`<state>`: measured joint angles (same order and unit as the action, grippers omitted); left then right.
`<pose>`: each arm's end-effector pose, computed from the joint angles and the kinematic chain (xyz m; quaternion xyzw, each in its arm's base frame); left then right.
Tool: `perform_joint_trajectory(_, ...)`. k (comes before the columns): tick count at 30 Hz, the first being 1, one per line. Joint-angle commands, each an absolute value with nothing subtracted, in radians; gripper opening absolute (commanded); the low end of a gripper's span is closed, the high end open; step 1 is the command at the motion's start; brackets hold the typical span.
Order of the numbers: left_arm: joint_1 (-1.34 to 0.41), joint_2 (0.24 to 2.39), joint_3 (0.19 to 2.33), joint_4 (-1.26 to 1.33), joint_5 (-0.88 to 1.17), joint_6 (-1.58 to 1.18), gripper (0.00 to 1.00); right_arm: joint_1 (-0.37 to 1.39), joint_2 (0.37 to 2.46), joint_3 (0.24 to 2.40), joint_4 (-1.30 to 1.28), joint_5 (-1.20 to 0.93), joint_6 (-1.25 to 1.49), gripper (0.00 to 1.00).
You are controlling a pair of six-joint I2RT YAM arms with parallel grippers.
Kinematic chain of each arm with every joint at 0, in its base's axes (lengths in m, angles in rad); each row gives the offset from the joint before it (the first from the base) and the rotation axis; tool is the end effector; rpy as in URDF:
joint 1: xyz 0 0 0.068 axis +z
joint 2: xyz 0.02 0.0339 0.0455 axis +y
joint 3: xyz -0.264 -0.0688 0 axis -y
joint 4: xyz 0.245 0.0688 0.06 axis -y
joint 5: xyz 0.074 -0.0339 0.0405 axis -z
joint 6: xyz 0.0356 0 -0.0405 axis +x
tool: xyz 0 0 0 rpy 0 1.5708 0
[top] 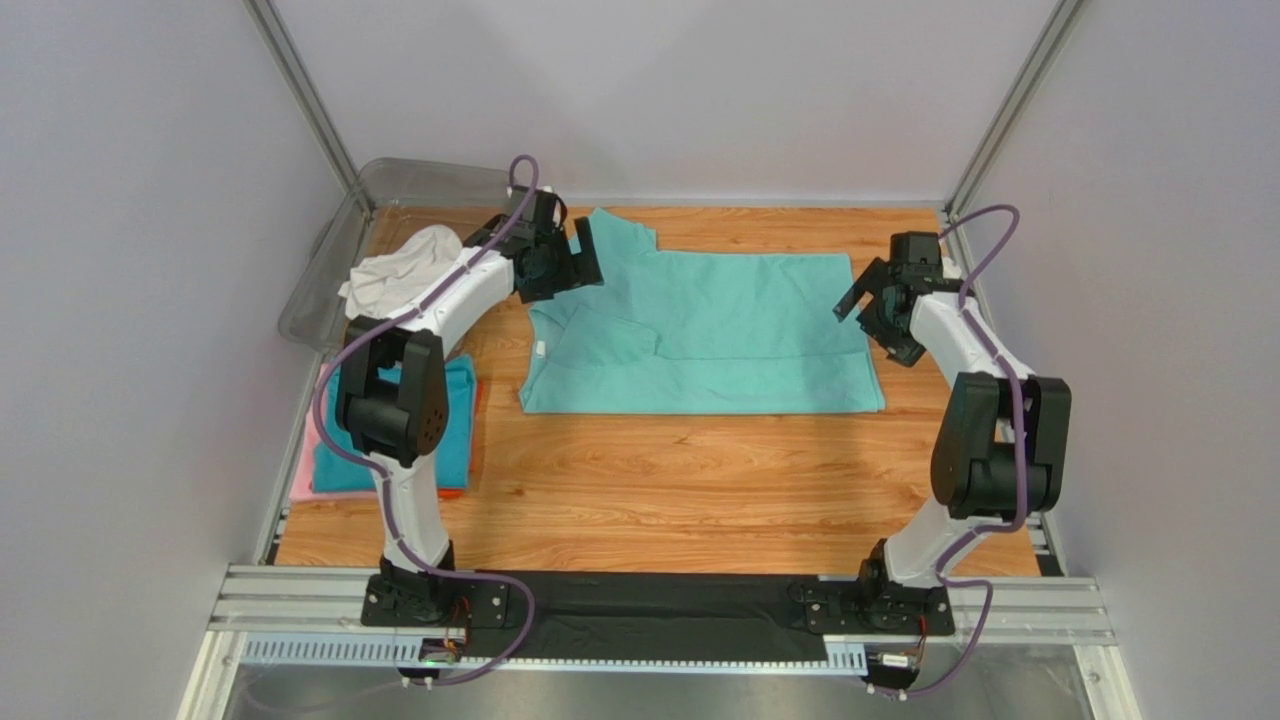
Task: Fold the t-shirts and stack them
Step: Fold the tshirt
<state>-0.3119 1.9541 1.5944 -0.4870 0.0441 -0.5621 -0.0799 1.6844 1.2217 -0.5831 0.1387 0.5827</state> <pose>0.4200 -0.1371 0.2462 -0.1089 0.9286 -0.1685 0.3121 0.3492 -0.0329 0.2256 0.3304 0.9052 -0.0004 0.2674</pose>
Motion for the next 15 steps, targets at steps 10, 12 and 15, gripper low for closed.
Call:
perform_joint_trajectory(10,-0.348,1.896,1.375,-0.342,0.314,-0.649,1.00,0.024,1.696,1.103,-0.468,-0.087,0.491,1.00)
perform_joint_trajectory(12,-0.350,1.902,1.341,-0.347,0.316,-0.658,1.00,0.029,1.724,1.092,-0.460,-0.098,0.489,1.00)
perform_joint_trajectory(15,-0.351,1.893,1.280,-0.344,0.316,-0.661,1.00,0.031,1.726,1.039,-0.451,-0.098,0.494,1.00)
